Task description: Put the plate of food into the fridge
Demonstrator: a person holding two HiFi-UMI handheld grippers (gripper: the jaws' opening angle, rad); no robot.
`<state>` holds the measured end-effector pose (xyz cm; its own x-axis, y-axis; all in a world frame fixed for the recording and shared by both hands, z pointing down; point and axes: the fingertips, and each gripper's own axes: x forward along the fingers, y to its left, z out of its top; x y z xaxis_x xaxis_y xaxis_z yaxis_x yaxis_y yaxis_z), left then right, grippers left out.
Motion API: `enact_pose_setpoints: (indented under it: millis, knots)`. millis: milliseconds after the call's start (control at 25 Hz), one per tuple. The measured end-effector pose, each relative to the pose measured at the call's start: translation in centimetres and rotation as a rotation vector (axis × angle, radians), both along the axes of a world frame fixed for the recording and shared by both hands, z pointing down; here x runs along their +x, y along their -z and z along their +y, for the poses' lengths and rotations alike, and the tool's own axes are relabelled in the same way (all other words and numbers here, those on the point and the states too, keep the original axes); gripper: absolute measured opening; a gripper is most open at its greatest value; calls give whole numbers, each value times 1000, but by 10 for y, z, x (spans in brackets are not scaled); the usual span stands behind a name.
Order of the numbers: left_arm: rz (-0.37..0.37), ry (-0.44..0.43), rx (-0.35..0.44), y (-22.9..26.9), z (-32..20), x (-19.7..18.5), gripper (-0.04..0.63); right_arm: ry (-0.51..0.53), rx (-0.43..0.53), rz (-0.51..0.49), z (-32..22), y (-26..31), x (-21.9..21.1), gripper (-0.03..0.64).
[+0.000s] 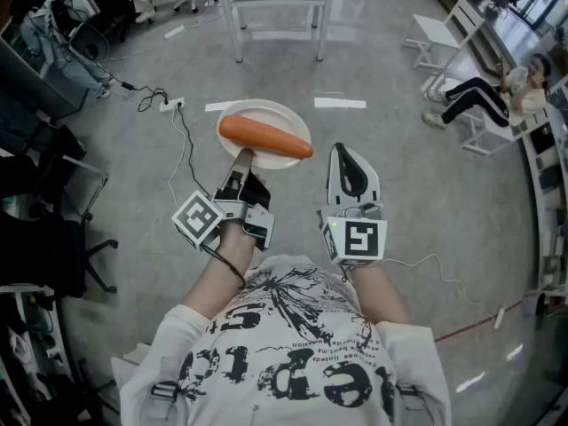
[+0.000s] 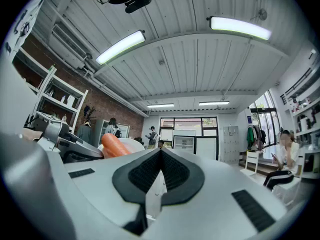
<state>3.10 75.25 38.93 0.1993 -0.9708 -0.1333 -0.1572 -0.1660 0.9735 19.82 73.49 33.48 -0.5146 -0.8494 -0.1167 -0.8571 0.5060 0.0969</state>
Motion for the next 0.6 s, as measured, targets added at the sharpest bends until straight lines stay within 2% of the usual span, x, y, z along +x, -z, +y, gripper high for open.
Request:
enact_pose_setpoints:
  millis: [320, 600]
  knots:
    - [-24, -16, -10, -1, -3, 2, 20, -21, -46, -23, -8, -5, 6, 0]
    - [-5, -32, -38, -12, -2, -4, 20, -34, -76, -5, -8, -19, 4, 0]
